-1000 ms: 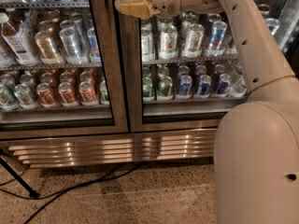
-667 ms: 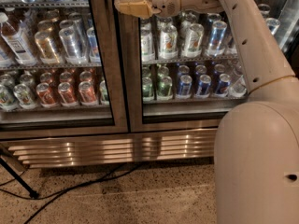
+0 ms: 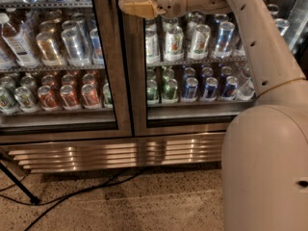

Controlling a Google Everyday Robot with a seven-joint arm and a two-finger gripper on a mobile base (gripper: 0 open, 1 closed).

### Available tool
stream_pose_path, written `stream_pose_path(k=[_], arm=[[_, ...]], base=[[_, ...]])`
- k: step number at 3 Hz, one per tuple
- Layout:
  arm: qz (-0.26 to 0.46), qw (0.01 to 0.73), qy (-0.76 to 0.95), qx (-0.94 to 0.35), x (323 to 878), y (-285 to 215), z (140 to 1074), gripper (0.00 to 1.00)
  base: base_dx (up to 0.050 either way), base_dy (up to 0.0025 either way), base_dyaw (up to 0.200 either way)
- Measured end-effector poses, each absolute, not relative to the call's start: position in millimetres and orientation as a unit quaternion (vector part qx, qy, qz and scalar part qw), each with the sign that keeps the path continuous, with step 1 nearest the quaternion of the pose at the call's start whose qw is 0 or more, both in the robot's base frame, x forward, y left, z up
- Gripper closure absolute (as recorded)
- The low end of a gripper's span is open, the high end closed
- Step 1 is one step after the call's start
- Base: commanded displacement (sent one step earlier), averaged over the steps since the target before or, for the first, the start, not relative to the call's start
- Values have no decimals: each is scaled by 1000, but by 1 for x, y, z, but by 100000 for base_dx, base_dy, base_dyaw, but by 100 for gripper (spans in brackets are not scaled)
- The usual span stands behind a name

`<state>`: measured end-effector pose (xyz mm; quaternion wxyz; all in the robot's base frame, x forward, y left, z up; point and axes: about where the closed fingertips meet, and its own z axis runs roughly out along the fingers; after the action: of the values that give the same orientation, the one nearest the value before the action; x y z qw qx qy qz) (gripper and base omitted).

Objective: Open right fridge door

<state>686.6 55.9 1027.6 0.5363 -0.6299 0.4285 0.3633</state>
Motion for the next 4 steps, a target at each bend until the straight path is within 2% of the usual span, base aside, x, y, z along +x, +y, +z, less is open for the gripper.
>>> stream_pose_path(k=[4], arm=[[364, 538, 430, -627, 687, 56, 1029, 100]], base=[[0, 0, 0]])
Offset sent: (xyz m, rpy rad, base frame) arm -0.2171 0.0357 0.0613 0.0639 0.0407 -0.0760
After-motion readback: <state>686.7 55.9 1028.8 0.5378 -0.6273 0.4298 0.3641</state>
